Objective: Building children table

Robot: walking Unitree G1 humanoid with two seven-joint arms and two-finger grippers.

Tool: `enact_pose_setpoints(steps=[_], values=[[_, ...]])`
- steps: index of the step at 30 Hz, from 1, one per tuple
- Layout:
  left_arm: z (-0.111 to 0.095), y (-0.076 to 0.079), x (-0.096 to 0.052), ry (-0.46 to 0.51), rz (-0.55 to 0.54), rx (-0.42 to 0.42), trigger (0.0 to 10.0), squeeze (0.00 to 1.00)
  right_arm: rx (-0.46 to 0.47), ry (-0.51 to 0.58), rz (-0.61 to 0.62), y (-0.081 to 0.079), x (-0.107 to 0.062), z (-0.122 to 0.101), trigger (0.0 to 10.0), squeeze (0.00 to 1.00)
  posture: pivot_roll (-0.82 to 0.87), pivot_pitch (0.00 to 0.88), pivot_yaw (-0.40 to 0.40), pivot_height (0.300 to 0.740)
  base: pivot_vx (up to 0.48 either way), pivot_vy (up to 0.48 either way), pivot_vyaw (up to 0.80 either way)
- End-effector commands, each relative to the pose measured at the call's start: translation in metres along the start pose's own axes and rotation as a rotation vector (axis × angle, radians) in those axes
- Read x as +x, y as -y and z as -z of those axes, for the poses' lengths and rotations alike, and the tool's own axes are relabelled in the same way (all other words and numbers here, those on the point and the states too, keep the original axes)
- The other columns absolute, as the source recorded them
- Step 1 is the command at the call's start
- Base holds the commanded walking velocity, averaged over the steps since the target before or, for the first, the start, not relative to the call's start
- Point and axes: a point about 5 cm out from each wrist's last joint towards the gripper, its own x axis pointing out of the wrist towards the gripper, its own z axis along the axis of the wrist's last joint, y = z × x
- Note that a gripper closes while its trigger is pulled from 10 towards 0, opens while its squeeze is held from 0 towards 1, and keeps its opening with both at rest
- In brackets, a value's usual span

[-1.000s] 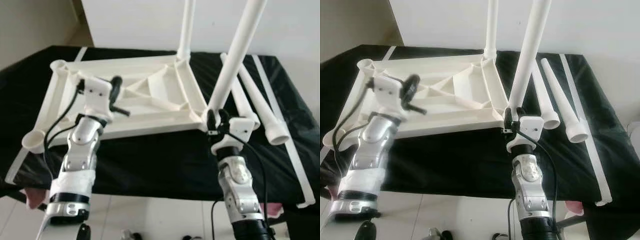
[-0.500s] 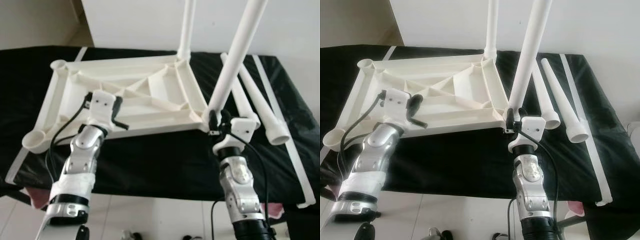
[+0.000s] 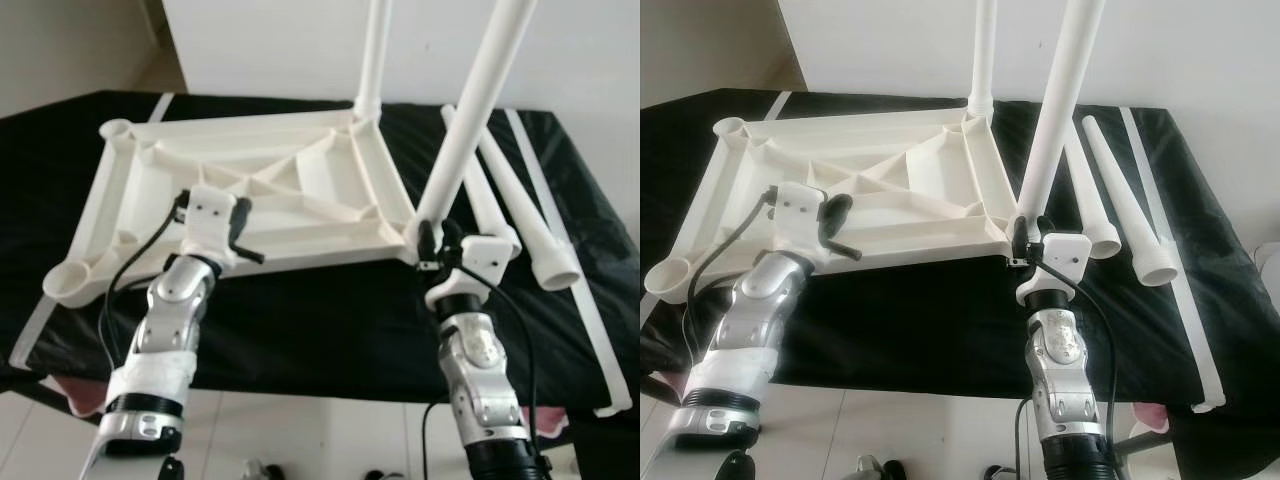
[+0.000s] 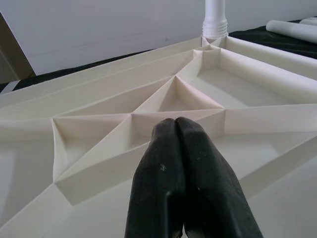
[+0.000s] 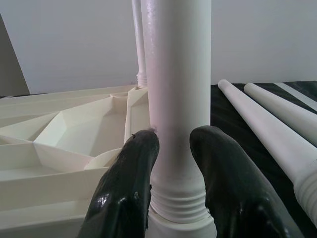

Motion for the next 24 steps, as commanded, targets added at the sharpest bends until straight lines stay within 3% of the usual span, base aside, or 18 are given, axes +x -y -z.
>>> enact_pose_setpoints(steps=[1, 24], values=[[0.0045, -0.0035, -0.0035, -0.021, -0.036, 0.004, 10.0, 1.00, 0.012, -0.011, 0.004, -0.0009, -0.0015, 0.0022, 10.0, 0.00, -0.07, 0.152, 0.016, 0.740, 0.000, 0.000, 0.00], [0.0031, -0.0031, -0.0058, -0.016, -0.032, 0.002, 10.0, 1.00, 0.013, -0.014, 0.000, -0.0012, -0.0016, 0.0022, 10.0, 0.00, -0.07, 0.155, 0.010, 0.740, 0.000, 0.000, 0.00]])
